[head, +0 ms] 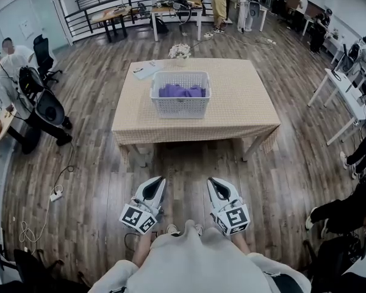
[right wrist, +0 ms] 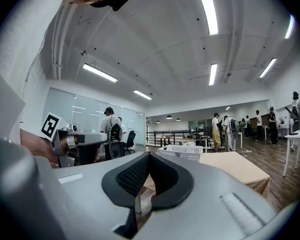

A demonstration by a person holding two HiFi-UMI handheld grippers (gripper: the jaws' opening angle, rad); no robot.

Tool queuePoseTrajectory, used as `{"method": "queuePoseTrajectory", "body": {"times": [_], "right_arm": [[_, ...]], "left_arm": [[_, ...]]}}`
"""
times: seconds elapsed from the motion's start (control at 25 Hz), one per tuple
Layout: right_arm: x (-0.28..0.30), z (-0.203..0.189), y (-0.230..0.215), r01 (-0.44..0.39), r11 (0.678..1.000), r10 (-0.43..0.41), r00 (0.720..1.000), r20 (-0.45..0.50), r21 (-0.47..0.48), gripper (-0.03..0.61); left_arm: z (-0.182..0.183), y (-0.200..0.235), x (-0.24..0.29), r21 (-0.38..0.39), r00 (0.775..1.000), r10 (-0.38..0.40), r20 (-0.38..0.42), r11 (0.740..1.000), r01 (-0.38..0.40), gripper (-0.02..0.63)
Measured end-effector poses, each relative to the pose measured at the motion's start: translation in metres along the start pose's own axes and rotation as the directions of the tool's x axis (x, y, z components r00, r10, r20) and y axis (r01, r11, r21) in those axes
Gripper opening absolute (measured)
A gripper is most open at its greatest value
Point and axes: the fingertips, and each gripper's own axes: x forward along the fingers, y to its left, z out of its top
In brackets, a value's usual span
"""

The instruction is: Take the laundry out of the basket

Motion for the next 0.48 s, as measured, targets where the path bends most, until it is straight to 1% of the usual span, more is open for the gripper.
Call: {"method": "queuePoseTrajectory", "body": {"times": [0.28, 0.48], "right_arm": [[-0.019, -0.013, -0.016, -0.021, 1.000, 0.021, 1.000, -0.016, 0.000, -0.002], [-0.026, -0.018, -0.029, -0.031, 1.000, 0.031, 0.999, -0.013, 0.004, -0.002]], "left_arm": [[-0.014, -0.027, 0.011, -0.001, 1.000, 0.006, -0.007, 1.000, -0.006, 0.008], [-0.025, -0.036, 0.021, -0.012, 1.000, 0.013, -0.018, 1.000, -0.013, 0.008]]}}
